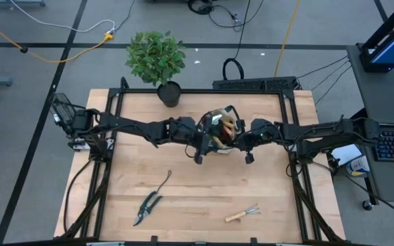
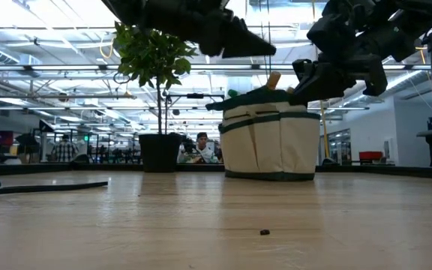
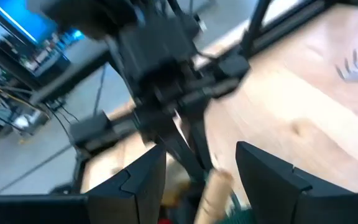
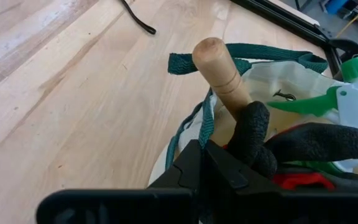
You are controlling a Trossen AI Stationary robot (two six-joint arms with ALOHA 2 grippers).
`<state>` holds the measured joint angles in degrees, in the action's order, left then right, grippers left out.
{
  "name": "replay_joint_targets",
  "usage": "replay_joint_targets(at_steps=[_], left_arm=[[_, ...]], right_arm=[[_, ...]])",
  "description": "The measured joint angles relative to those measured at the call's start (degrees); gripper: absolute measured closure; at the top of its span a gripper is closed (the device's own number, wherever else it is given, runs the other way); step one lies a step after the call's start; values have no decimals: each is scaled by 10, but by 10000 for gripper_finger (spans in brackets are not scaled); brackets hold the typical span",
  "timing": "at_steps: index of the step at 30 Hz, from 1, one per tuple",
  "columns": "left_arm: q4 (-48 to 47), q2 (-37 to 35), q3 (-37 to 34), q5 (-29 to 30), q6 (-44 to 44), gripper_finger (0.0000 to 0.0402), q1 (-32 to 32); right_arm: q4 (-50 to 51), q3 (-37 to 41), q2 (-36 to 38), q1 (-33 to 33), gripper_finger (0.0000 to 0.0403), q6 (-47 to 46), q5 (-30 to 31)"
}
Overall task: Pick & Place Garden tools in Gardening bag
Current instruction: Put the brown hand rake into the light brown gardening bag
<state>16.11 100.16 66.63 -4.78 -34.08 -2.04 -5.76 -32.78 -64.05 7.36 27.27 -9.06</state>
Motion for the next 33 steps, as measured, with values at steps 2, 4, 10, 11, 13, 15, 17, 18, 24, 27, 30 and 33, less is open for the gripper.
replay_joint_targets(at_steps=[2, 4, 10, 11, 13, 15, 17, 18, 24, 27, 30, 33], left_arm=[[-18, 0, 0, 0, -3, 202, -1], [-34, 0, 0, -8, -2, 202, -1], [-39, 8, -1, -12, -7, 217, -1], [-29, 8, -1, -13, -7, 226, -1], [-25, 8, 0, -18, -10, 249, -2], [-32, 11, 0, -23, -11, 272, -2], [-32, 11, -1, -23, -6, 294, -2], [-30, 11, -1, -23, -3, 303, -3], [-28, 10, -1, -25, 27, 338, -14], [-28, 10, -1, -25, 35, 345, -21], [-29, 10, 0, -31, 42, 345, -26], [-31, 10, 0, -33, 46, 346, -28]], right_arm=[[0, 0, 0, 0, 402, 4, 0], [-1, 0, 0, 0, 402, 7, 0], [-12, 0, 0, 0, 401, 8, 0], [-13, 0, 0, 0, 401, 8, 0], [-16, 0, 0, 0, 401, 8, 0], [-18, 0, 0, 0, 401, 8, 0], [-21, 0, 0, 0, 401, 8, 0], [-22, 0, 0, 0, 401, 8, 0], [-26, 0, 0, 0, 401, 7, 0], [-26, 0, 0, 0, 401, 6, 0], [-26, 0, 0, 0, 401, 5, 0], [-26, 0, 0, 0, 401, 5, 0]])
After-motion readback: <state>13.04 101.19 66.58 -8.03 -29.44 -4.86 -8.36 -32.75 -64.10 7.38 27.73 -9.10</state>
